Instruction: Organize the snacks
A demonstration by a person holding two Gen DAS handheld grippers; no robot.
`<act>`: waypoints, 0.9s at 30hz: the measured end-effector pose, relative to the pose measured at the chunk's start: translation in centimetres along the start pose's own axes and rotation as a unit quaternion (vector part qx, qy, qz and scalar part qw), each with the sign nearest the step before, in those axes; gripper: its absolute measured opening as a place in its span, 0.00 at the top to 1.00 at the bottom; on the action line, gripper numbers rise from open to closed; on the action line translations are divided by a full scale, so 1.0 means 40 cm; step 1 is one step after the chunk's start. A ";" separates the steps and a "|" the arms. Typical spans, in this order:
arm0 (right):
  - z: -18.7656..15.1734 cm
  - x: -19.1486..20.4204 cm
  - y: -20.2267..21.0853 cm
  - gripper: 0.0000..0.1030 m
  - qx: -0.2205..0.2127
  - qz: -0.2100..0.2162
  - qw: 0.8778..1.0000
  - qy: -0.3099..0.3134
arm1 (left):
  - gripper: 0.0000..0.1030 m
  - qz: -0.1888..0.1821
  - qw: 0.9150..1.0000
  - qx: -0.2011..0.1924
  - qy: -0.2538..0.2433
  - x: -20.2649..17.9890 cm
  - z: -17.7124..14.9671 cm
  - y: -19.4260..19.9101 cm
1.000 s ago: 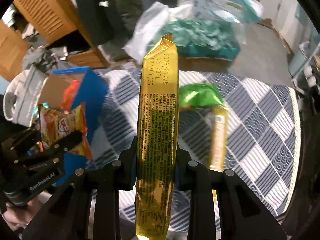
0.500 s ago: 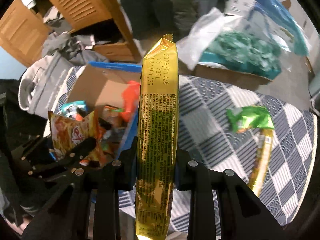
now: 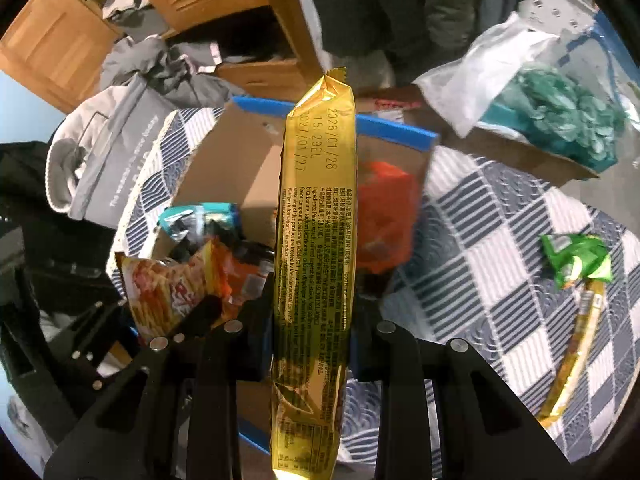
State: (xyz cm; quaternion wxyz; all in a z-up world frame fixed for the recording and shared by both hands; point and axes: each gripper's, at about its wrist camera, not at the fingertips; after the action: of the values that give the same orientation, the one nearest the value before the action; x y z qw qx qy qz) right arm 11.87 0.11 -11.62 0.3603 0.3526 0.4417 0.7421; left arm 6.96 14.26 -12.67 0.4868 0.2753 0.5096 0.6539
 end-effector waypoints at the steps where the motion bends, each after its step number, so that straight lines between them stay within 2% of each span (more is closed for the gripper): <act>1: 0.007 0.012 -0.012 0.74 0.003 0.000 1.000 0.004 | 0.51 0.002 1.000 0.000 0.003 0.008 0.001 -0.003; 10: 0.027 0.054 -0.062 0.74 0.019 0.004 1.000 0.011 | 0.49 -0.002 1.000 0.002 0.004 0.038 0.005 -0.008; 12: 0.029 0.049 -0.060 0.70 0.015 0.013 1.000 0.001 | 0.46 0.002 1.000 0.003 0.007 0.044 0.008 -0.009; 15: 0.038 0.053 -0.051 0.70 0.009 0.013 1.000 0.005 | 0.36 0.000 1.000 0.003 0.021 0.059 0.010 -0.007; 16: 0.041 0.052 -0.044 0.68 0.004 0.014 1.000 0.004 | 0.32 0.003 1.000 0.004 0.025 0.061 0.009 -0.006; 18: 0.044 0.051 -0.034 0.61 -0.003 0.010 1.000 0.003 | 0.31 -0.002 1.000 0.004 0.029 0.064 0.006 0.001; 22: 0.040 0.048 -0.009 0.56 -0.011 -0.009 1.000 0.010 | 0.29 -0.011 0.999 0.002 0.035 0.061 0.003 0.025; 24: 0.035 0.044 0.002 0.43 -0.015 -0.015 1.000 0.011 | 0.24 -0.019 0.999 -0.001 0.037 0.059 0.003 0.038; 27: 0.024 0.042 0.025 0.41 -0.021 -0.028 0.999 0.021 | 0.23 -0.033 0.999 -0.007 0.035 0.045 -0.003 0.061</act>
State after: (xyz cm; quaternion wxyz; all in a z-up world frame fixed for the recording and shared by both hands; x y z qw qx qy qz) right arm 11.61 1.58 -10.03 0.3787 0.3167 0.4437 0.7480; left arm 5.32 15.86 -10.66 0.4920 0.2316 0.5305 0.6503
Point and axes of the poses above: each gripper's, at about its wrist camera, not at the fingertips, and y roughly against the way its jaws point, x to its left, z to its top, and after that the axes turned 14 degrees about y, right-handed
